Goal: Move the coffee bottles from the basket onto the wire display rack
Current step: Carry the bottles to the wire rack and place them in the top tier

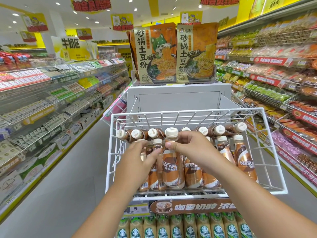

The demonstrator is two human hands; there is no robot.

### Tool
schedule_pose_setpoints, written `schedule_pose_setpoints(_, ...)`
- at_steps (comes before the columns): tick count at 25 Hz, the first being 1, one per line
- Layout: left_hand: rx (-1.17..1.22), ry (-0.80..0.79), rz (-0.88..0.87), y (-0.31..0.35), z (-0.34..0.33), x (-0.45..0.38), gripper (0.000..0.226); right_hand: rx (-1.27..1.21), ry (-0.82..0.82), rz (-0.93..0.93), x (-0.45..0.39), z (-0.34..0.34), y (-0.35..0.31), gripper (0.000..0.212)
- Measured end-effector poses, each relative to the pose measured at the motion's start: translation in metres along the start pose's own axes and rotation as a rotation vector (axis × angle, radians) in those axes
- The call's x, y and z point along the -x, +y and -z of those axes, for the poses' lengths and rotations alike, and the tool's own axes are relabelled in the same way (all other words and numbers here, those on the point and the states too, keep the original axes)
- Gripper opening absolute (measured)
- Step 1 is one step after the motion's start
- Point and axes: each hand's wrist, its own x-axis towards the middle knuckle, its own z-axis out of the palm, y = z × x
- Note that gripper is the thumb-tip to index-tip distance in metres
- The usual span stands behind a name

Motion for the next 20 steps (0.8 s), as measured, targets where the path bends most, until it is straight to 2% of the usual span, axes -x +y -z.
schedule_pose_setpoints(4,0.016,-0.236,0.023,0.027,-0.014,0.031,0.106,-0.004,0.037,0.023,0.001,-0.001,-0.004,0.045)
schedule_pose_setpoints(8,0.092,-0.146,0.075,0.035,-0.024,0.040,0.079,-0.008,-0.004,0.070,0.006,0.002,-0.001,0.035)
schedule_pose_setpoints(10,0.142,-0.106,0.080,0.032,-0.018,0.041,0.061,0.081,-0.020,0.091,0.011,0.005,0.000,0.063)
schedule_pose_setpoints(12,0.208,-0.052,0.110,0.029,-0.008,0.042,0.045,0.315,-0.009,0.116,0.018,0.008,0.001,0.090)
schedule_pose_setpoints(14,0.227,0.011,0.145,0.024,0.004,0.044,0.038,0.502,-0.031,0.197,0.022,0.008,0.005,0.103)
schedule_pose_setpoints(16,0.175,0.079,0.171,0.018,0.015,0.044,0.037,0.598,-0.043,0.250,0.025,0.005,0.009,0.105)
schedule_pose_setpoints(20,-0.116,0.189,0.206,-0.001,0.027,0.045,0.034,0.743,-0.012,0.252,0.026,-0.002,0.023,0.096)
